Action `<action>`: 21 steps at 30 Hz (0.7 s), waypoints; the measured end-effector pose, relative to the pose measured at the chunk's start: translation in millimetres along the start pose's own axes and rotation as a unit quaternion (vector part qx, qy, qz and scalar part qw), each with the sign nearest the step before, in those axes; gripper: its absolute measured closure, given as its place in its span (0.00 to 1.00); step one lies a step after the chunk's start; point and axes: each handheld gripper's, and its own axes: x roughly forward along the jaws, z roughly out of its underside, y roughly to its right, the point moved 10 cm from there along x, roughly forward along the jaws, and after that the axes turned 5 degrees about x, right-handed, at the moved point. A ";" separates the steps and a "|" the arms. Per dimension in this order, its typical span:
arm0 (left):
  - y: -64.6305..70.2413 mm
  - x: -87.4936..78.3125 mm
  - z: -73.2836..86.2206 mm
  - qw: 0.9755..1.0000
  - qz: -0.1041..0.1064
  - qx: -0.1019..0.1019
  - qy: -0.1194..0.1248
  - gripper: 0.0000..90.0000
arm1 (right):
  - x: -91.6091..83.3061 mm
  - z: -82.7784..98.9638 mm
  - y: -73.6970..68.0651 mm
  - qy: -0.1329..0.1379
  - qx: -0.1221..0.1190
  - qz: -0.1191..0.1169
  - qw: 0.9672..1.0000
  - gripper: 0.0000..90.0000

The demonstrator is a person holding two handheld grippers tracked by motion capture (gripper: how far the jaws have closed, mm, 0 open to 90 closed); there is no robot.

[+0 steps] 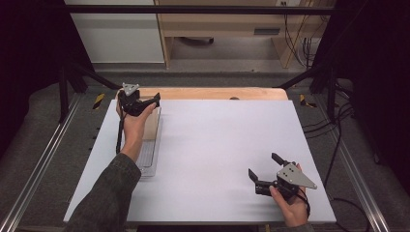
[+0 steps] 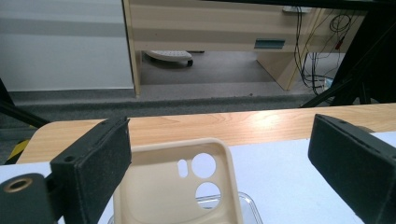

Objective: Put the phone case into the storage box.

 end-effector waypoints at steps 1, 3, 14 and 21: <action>0.9 -1.4 -0.7 1.000 0.002 -0.001 0.000 0.07 | -0.1 -0.1 0.0 0.000 -0.001 0.000 1.000 0.03; 2.2 -4.6 -1.0 1.000 0.007 0.006 -0.004 0.06 | -0.3 -0.8 -0.8 0.002 0.000 -0.001 1.000 0.03; 21.0 -22.7 -3.5 0.999 0.046 0.025 0.001 0.03 | -0.4 -2.4 -3.3 0.004 -0.004 -0.001 1.000 0.03; 26.8 -33.8 -9.4 0.997 0.066 0.032 0.011 0.03 | -0.7 -3.9 -4.7 0.006 -0.006 -0.001 1.000 0.03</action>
